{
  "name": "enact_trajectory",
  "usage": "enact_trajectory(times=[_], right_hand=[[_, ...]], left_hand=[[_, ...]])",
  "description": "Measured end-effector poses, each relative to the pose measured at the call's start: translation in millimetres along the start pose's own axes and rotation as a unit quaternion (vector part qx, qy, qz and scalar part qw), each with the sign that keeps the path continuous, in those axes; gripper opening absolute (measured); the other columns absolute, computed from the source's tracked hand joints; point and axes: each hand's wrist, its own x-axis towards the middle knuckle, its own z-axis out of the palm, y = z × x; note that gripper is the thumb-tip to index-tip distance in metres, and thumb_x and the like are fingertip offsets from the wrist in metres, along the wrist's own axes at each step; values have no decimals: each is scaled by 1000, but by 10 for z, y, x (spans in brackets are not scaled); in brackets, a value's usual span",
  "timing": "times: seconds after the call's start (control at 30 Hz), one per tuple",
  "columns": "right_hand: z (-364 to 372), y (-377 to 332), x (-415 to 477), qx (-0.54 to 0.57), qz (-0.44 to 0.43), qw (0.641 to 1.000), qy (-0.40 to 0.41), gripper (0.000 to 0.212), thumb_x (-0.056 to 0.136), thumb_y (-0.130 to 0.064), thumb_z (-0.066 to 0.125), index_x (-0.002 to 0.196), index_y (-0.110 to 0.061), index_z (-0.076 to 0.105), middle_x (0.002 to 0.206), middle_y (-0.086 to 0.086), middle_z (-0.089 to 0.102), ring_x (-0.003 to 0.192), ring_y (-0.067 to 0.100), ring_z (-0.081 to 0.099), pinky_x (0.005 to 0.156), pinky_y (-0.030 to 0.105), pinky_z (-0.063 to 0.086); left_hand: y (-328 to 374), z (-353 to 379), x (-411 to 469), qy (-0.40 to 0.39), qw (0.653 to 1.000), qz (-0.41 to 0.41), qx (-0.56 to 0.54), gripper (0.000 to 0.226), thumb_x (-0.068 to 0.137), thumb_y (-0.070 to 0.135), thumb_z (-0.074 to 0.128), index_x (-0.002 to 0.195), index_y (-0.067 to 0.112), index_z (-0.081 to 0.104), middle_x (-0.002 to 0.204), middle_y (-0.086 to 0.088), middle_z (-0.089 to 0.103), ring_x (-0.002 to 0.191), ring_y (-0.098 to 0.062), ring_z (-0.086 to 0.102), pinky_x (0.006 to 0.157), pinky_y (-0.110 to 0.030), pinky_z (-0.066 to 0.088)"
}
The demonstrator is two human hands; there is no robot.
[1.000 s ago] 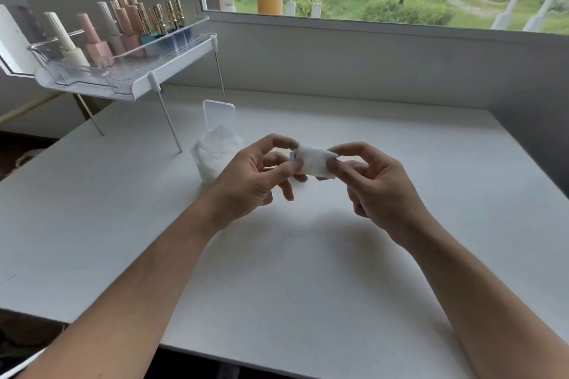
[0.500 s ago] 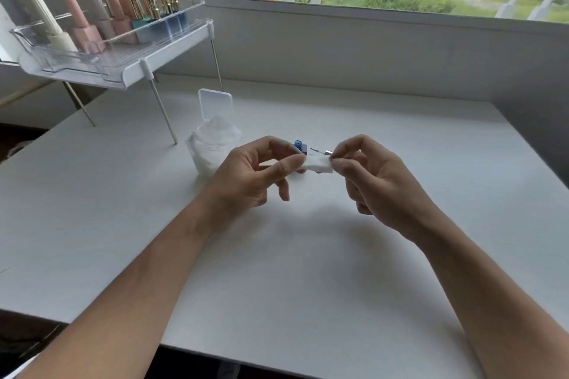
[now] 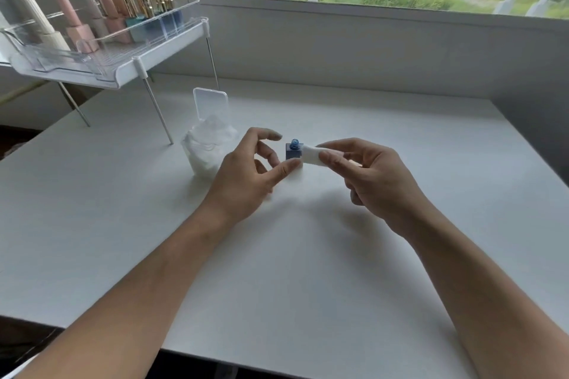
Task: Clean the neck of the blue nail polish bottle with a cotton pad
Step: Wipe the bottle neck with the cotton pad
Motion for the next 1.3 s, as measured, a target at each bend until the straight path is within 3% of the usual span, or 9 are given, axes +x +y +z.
enact_trajectory(times=[0.17, 0.33, 0.4, 0.5, 0.6, 0.7, 0.97, 1.23, 1.3], right_hand=[[-38, 20, 19, -26, -16, 999, 22, 14, 106, -34, 76, 115, -31, 87, 63, -24, 61, 50, 7, 43, 49, 26, 41], [-34, 126, 96, -70, -63, 992, 86, 10, 106, -30, 75, 107, -29, 85, 91, -15, 77, 63, 16, 46, 58, 29, 42], [-29, 166, 131, -103, -80, 985, 113, 10, 105, -31, 75, 108, -29, 84, 95, -11, 79, 61, 15, 44, 58, 26, 42], [18, 171, 147, -161, -115, 970, 138, 11, 105, -28, 74, 112, -28, 83, 83, -12, 70, 52, 10, 45, 56, 15, 36], [102, 154, 153, -209, -147, 958, 134, 14, 106, -22, 75, 116, -22, 84, 96, -9, 71, 61, -6, 59, 60, 5, 38], [164, 155, 149, -242, -156, 951, 114, 15, 106, -21, 75, 116, -24, 86, 99, -13, 69, 71, -17, 59, 66, 1, 39], [178, 122, 89, -252, -124, 958, 58, 22, 104, -27, 73, 118, -38, 87, 103, -14, 73, 59, 7, 52, 61, 8, 38], [124, 154, -27, -211, -107, 970, 55, 22, 101, -24, 79, 116, -37, 89, 84, -25, 67, 56, 9, 46, 58, 9, 34], [90, 150, -39, -194, -97, 974, 56, 21, 102, -25, 78, 113, -38, 89, 83, -20, 68, 54, 10, 43, 57, 11, 33]], left_hand=[[60, 12, 174, -57, 993, -61, 82, 51, 94, 41, 90, 137, 30, 64, 99, 5, 70, 46, -5, 61, 46, -16, 47], [57, -55, 313, -97, 990, -98, 36, 35, 91, 43, 92, 120, 31, 77, 113, -2, 76, 51, -16, 62, 48, -29, 43], [39, -52, 287, -92, 991, -100, 15, 33, 89, 46, 93, 114, 30, 80, 109, 1, 77, 50, -15, 59, 47, -27, 40], [-3, -42, 256, -102, 992, -77, 21, 27, 89, 42, 93, 112, 31, 83, 99, 6, 77, 48, -11, 55, 44, -21, 38], [-30, -52, 239, -120, 991, -51, 25, 23, 92, 37, 91, 112, 30, 85, 81, 19, 72, 47, -6, 52, 43, -15, 34], [-17, -59, 222, -136, 989, -36, 45, 21, 94, 35, 89, 114, 30, 85, 66, 27, 66, 40, 0, 48, 44, -12, 32], [-40, -19, 175, -103, 993, -14, 64, 20, 87, 49, 92, 104, 40, 86, 86, 19, 77, 52, -9, 63, 48, -15, 39], [-55, 17, 172, -75, 996, -25, 49, 22, 85, 46, 97, 98, 32, 86, 84, 13, 75, 50, -12, 63, 50, -13, 44], [-54, 23, 177, -75, 996, -27, 46, 22, 84, 43, 98, 97, 30, 86, 82, 11, 74, 50, -13, 62, 50, -13, 44]])
